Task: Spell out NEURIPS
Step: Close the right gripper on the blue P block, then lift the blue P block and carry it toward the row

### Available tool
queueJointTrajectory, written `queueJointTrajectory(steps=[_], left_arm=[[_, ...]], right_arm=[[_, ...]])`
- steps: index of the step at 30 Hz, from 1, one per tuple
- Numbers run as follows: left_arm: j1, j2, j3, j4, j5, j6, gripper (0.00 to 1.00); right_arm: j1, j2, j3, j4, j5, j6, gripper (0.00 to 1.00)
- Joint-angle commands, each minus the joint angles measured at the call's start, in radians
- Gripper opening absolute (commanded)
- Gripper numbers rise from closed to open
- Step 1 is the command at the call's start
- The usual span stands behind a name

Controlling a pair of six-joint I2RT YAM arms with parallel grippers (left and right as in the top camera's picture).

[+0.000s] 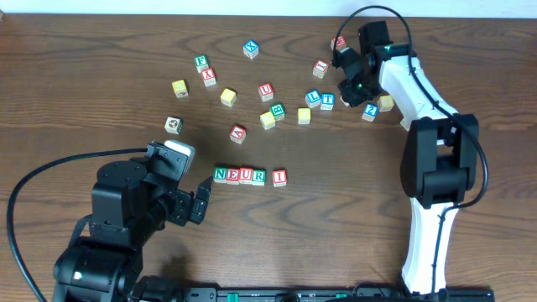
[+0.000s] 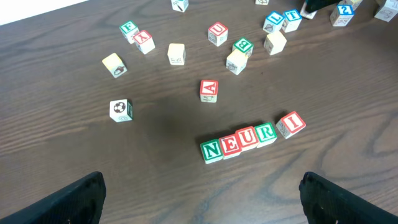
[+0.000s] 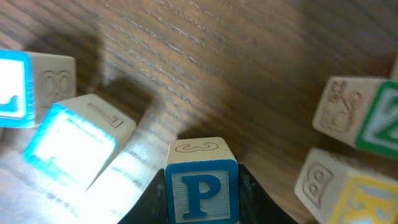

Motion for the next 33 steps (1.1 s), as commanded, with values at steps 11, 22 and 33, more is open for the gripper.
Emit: queueJointTrajectory(steps=[11,22,33], left_arm=[[0.005,-0.003,0.016,0.000,0.005,0.006,0.98],[0.005,-0.003,0.016,0.000,0.005,0.006,0.98],[0.005,-0.003,0.016,0.000,0.005,0.006,0.98]], right_arm=[[0.030,-0.325,0.046,-0.188,0.006,0.392,0.01],[0.219,-0.328,0.038,-0.325,0.158,0.590,0.01],[0.354,-0.328,-0.209,-0.173,0.216,0.674,0.01]])
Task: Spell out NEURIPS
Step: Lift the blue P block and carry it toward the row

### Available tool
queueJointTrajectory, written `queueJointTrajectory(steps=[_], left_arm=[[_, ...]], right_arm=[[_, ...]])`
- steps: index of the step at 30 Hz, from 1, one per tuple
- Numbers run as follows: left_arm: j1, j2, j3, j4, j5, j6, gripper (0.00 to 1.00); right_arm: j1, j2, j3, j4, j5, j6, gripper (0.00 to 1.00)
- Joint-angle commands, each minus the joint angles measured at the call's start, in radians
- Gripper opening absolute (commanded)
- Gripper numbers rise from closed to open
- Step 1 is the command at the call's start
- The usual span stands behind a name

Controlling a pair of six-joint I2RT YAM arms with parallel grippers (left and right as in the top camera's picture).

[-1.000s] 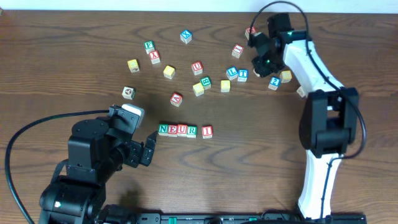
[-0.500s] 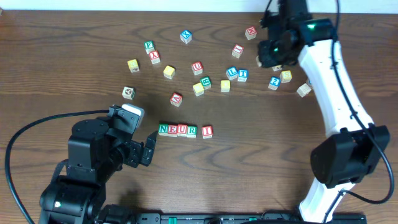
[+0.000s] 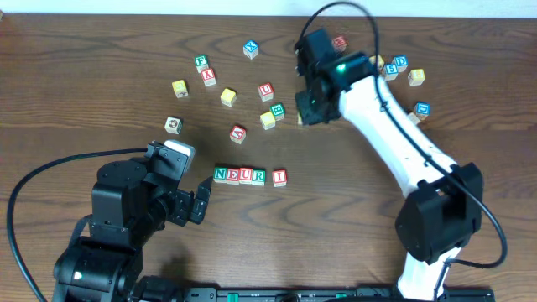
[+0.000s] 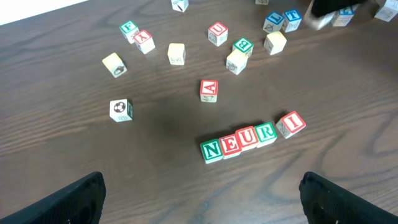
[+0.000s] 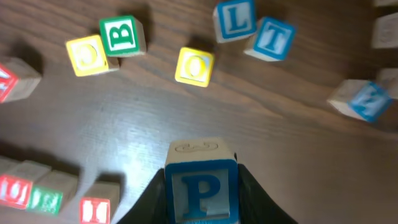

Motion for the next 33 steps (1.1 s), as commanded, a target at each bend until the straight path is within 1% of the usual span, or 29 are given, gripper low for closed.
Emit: queueJointTrajectory(steps=[1,7,12,16,22,33], left_arm=[[0.005,-0.002,0.016,0.000,0.005,0.006,0.97],[0.005,-0.002,0.016,0.000,0.005,0.006,0.97],[0.005,-0.002,0.016,0.000,0.005,0.006,0.98],[0.005,-0.002,0.016,0.000,0.005,0.006,0.98],[0.005,-0.002,0.016,0.000,0.005,0.006,0.98],[0.005,-0.002,0.016,0.000,0.005,0.006,0.98]], right_arm=[[0.012,0.003,-0.108,0.052,0.030,0.061,0.01],[0.040,0.003,-0.237,0.130,0.023,0.109,0.01],[0.105,0.003,-0.339,0.218,0.014,0.164,0.01],[0.149,0.003,-0.399,0.289,0.014,0.171,0.01],[0.171,0.003,-0.420,0.310,0.014,0.178,0.01],[0.187,0.003,-0.421,0.307,-0.053,0.186,0.01]])
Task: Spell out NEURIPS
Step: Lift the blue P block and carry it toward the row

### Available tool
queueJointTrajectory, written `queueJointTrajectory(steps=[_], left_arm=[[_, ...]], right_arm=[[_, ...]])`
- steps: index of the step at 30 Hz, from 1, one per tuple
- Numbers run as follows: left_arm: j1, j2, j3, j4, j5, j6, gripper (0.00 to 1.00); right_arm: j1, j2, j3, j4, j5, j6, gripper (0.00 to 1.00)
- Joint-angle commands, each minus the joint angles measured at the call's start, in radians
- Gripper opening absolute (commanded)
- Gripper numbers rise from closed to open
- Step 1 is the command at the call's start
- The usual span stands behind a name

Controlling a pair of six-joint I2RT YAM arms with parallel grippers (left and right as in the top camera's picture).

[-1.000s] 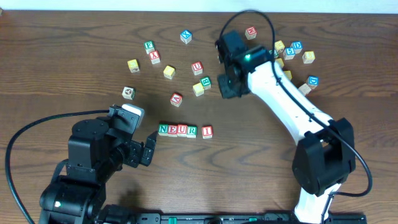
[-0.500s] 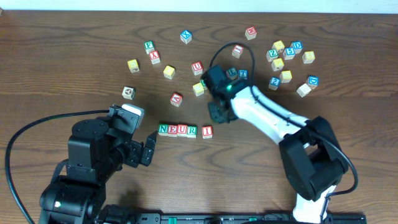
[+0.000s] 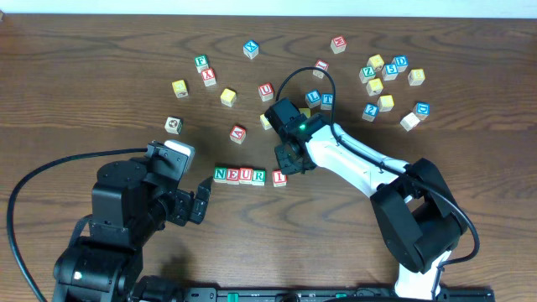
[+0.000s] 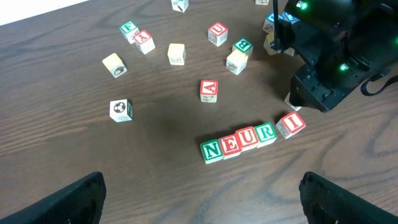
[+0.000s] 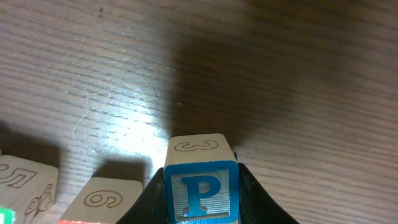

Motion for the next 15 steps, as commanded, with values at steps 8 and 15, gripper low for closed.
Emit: queueJointTrajectory(steps=[8,15], left_arm=[[0.005,-0.003,0.016,0.000,0.005,0.006,0.98],[0.005,-0.003,0.016,0.000,0.005,0.006,0.97]], right_arm=[[0.054,0.001,-0.006,-0.008,-0.032,0.038,0.01],[0.064,0.001,-0.006,-0.003,-0.029,0.039,0.01]])
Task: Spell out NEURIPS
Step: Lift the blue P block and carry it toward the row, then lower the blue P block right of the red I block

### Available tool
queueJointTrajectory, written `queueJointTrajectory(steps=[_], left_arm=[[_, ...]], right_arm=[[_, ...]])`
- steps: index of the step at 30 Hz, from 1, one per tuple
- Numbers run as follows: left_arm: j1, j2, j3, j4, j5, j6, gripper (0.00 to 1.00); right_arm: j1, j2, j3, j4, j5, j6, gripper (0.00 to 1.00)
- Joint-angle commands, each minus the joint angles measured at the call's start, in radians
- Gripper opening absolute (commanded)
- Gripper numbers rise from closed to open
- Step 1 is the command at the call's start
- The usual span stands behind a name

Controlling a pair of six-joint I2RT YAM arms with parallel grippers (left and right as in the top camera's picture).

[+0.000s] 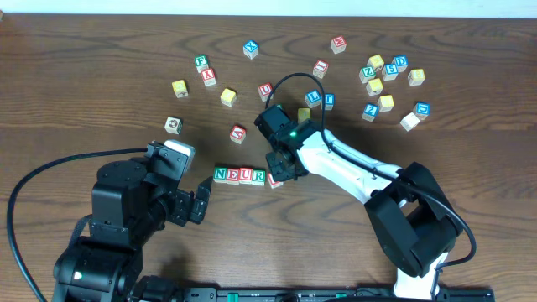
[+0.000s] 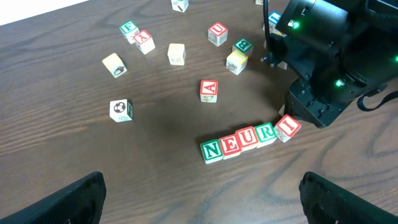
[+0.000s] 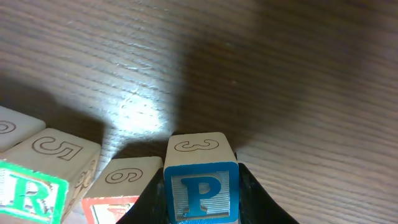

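Note:
The row N, E, U, R lies mid-table, seen also in the left wrist view as the same row. The red I block sits tilted at the row's right end. My right gripper hangs over that end, shut on the blue P block. In the right wrist view the P block is just right of the I block and the R block. My left gripper stands open near the front, left of the row, with nothing in it.
Loose letter blocks lie behind the row: a red A block, a group at the back left, a few around the middle and a cluster at the back right. The right arm stretches across the table's middle.
My right gripper, still shut on the P block, has moved a little left and toward the front, now over the row's right end. The I block looks nudged slightly toward R.
My right gripper held the P block among the back-right cluster. Then it was over the middle blocks, then just behind the I block, and now right at the row's end. The left arm has stayed still and open.

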Motion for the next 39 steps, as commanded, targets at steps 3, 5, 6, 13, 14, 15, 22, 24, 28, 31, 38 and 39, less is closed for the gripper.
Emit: queueJointTrajectory(steps=[3,5,6,13,14,15,22,24,28,31,38,39], left_arm=[[0.005,-0.003,0.016,0.000,0.005,0.006,0.98],[0.005,-0.003,0.016,0.000,0.005,0.006,0.98],[0.005,-0.003,0.016,0.000,0.005,0.006,0.98],[0.005,-0.003,0.016,0.000,0.005,0.006,0.98],[0.005,-0.003,0.016,0.000,0.005,0.006,0.98],[0.005,-0.003,0.016,0.000,0.005,0.006,0.98],[0.005,-0.003,0.016,0.000,0.005,0.006,0.98],[0.005,-0.003,0.016,0.000,0.005,0.006,0.98],[0.005,-0.003,0.016,0.000,0.005,0.006,0.98],[0.005,-0.003,0.016,0.000,0.005,0.006,0.97],[0.005,-0.003,0.016,0.000,0.005,0.006,0.98],[0.005,-0.003,0.016,0.000,0.005,0.006,0.98]], right_arm=[[0.006,0.001,-0.006,-0.001,0.005,0.019,0.01],[0.006,0.001,-0.006,-0.002,0.010,0.019,0.01],[0.006,0.001,-0.006,-0.002,0.010,0.019,0.01],[0.005,0.001,-0.006,-0.021,0.014,0.020,0.01],[0.005,0.000,-0.006,-0.029,0.020,0.023,0.01],[0.005,0.000,-0.006,-0.036,0.029,0.029,0.01],[-0.006,0.000,-0.006,-0.085,0.036,0.054,0.01],[-0.006,0.000,-0.006,-0.095,0.024,0.055,0.01],[-0.006,0.000,-0.006,-0.121,0.013,0.075,0.01],[-0.005,0.000,-0.006,-0.132,0.001,0.085,0.01],[-0.002,0.000,-0.006,-0.138,-0.039,0.106,0.01],[0.002,0.000,-0.006,-0.137,-0.039,0.108,0.01]])
